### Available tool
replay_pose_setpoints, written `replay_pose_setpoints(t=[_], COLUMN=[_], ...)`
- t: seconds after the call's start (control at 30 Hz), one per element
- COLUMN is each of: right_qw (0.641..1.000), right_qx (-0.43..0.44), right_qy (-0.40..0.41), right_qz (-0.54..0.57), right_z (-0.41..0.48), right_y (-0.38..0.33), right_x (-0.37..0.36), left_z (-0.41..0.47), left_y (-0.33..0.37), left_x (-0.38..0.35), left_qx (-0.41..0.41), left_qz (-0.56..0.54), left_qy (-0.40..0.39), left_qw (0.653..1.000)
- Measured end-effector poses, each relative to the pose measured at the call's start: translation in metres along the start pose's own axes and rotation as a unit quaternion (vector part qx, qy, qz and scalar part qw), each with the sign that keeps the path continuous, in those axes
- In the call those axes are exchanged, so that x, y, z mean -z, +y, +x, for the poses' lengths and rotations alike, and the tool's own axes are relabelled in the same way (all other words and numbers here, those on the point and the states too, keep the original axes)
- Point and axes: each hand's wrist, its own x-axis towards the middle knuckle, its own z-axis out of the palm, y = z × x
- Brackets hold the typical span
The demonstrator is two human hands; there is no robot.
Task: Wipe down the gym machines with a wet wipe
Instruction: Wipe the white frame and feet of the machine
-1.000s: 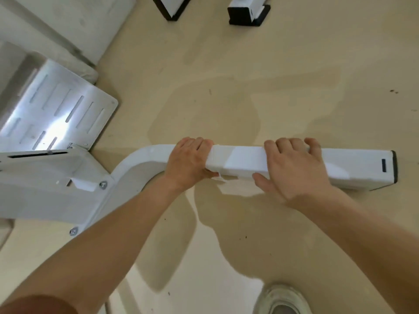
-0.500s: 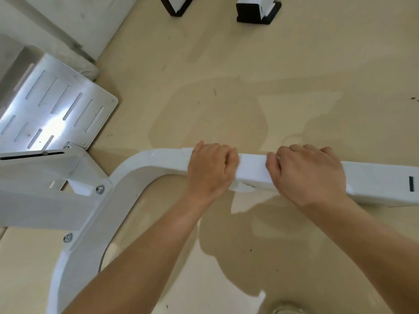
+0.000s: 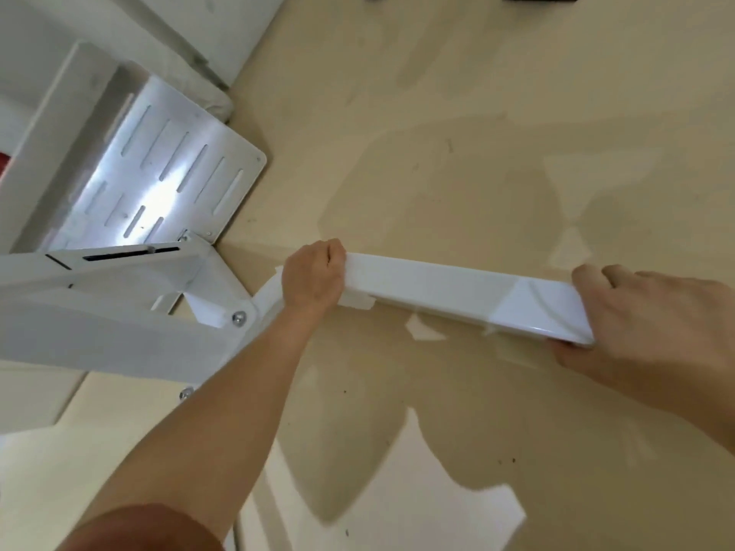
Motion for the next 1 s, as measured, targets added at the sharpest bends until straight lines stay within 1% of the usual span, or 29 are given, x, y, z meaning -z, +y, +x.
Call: replay_pose_setpoints(t=[0.07, 0.13, 0.17, 0.23, 0.27, 0.3, 0.37, 0.43, 0.5, 0.53, 0.6, 0.63, 0.67, 0.7, 0.8, 0.87, 0.9, 0.97, 1.0], right_qw=[1.000, 1.000, 1.000, 1.000, 0.999, 0.999, 0.997, 0.996, 0.996, 0.996, 0.995, 0.995, 0.995, 0.994, 0.990, 0.987, 0.984, 0.977, 0.975], right_qx=[-0.006, -0.013, -0.017, -0.028, -0.030, -0.029, -0.034, -0.039, -0.034, -0.030, -0.035, -0.037, -0.037, -0.033, -0.015, -0.003, -0.003, -0.030, -0.052], right_qy=[0.000, 0.002, 0.001, 0.000, 0.009, 0.022, 0.029, 0.021, 0.010, 0.020, 0.043, 0.049, 0.058, 0.075, 0.121, 0.130, 0.124, 0.107, 0.105], right_qz=[0.005, -0.004, -0.005, 0.009, 0.021, 0.034, 0.068, 0.080, 0.079, 0.082, 0.084, 0.081, 0.079, 0.077, 0.075, 0.096, 0.127, 0.182, 0.189], right_z=[-0.001, -0.004, -0.005, -0.007, -0.005, -0.003, 0.001, 0.005, 0.006, 0.007, 0.005, 0.005, 0.004, 0.004, 0.001, -0.001, -0.003, -0.014, -0.025], right_y=[0.000, 0.001, 0.001, 0.002, 0.003, 0.004, 0.008, 0.010, 0.008, 0.008, 0.008, 0.007, 0.006, 0.005, 0.003, 0.003, 0.003, 0.006, 0.009], right_x=[0.002, 0.006, 0.006, 0.002, -0.002, -0.007, -0.018, -0.027, -0.030, -0.032, -0.031, -0.030, -0.029, -0.028, -0.020, -0.011, -0.006, 0.001, 0.001], left_z=[-0.024, -0.059, -0.071, -0.072, -0.063, -0.051, -0.030, -0.015, -0.008, -0.007, -0.006, -0.007, -0.008, -0.011, -0.040, -0.072, -0.087, -0.114, -0.123], left_y=[0.054, 0.111, 0.125, 0.115, 0.097, 0.075, 0.034, 0.001, -0.023, -0.030, -0.032, -0.027, -0.017, -0.001, 0.072, 0.130, 0.154, 0.190, 0.202], left_x=[-0.007, -0.014, -0.015, -0.020, -0.021, -0.020, -0.016, -0.013, -0.008, -0.006, -0.007, -0.008, -0.010, -0.012, -0.019, -0.020, -0.021, -0.021, -0.022], left_qx=[-0.099, -0.193, -0.226, -0.274, -0.270, -0.238, -0.133, -0.012, 0.115, 0.163, 0.218, 0.220, 0.199, 0.159, -0.010, -0.103, -0.146, -0.215, -0.234], left_qz=[-0.007, -0.059, -0.078, -0.089, -0.092, -0.100, -0.110, -0.090, -0.050, -0.037, -0.030, -0.028, -0.024, -0.021, -0.021, -0.044, -0.051, -0.072, -0.091], left_qy=[0.031, 0.060, 0.066, 0.065, 0.079, 0.094, 0.108, 0.082, 0.056, 0.049, 0.041, 0.051, 0.064, 0.067, 0.048, 0.037, 0.035, 0.040, 0.044], left_qw=[0.995, 0.978, 0.969, 0.955, 0.955, 0.962, 0.979, 0.992, 0.990, 0.985, 0.975, 0.974, 0.978, 0.985, 0.999, 0.993, 0.987, 0.973, 0.967])
